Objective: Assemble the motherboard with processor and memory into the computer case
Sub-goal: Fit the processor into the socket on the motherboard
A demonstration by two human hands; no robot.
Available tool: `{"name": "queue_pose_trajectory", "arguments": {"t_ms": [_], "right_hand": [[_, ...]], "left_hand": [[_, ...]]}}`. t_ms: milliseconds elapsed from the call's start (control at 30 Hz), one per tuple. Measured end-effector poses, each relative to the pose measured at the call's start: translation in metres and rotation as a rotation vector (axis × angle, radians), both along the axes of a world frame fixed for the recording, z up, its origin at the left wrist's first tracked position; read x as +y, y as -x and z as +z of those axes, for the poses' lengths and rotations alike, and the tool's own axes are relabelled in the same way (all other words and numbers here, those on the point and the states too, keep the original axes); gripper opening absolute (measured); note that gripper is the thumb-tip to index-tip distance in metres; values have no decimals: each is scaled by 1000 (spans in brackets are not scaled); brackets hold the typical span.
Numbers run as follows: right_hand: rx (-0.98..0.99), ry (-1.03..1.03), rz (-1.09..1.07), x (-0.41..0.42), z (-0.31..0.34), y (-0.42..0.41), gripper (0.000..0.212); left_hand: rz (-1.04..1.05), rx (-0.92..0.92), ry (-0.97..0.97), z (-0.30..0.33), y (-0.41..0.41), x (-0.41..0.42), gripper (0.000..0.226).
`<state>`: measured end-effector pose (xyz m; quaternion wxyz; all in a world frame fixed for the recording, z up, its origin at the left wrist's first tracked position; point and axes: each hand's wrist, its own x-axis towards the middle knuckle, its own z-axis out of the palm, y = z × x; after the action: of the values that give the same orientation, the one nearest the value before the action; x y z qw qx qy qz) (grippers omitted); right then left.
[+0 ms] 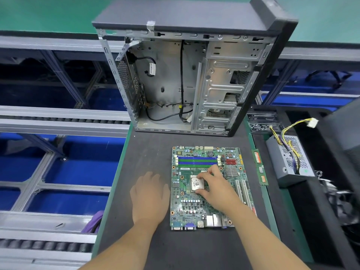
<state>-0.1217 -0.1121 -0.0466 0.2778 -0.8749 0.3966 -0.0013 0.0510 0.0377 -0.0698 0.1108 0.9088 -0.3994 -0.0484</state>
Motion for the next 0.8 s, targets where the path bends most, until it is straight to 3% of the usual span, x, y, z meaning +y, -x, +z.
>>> {"name": "queue_pose_trajectory", "arguments": {"t_ms": [800], "right_hand": [[2,-24,22,1,4,1,47]], "left_hand": [[6,23,-1,-4,-1,1,38]]}}
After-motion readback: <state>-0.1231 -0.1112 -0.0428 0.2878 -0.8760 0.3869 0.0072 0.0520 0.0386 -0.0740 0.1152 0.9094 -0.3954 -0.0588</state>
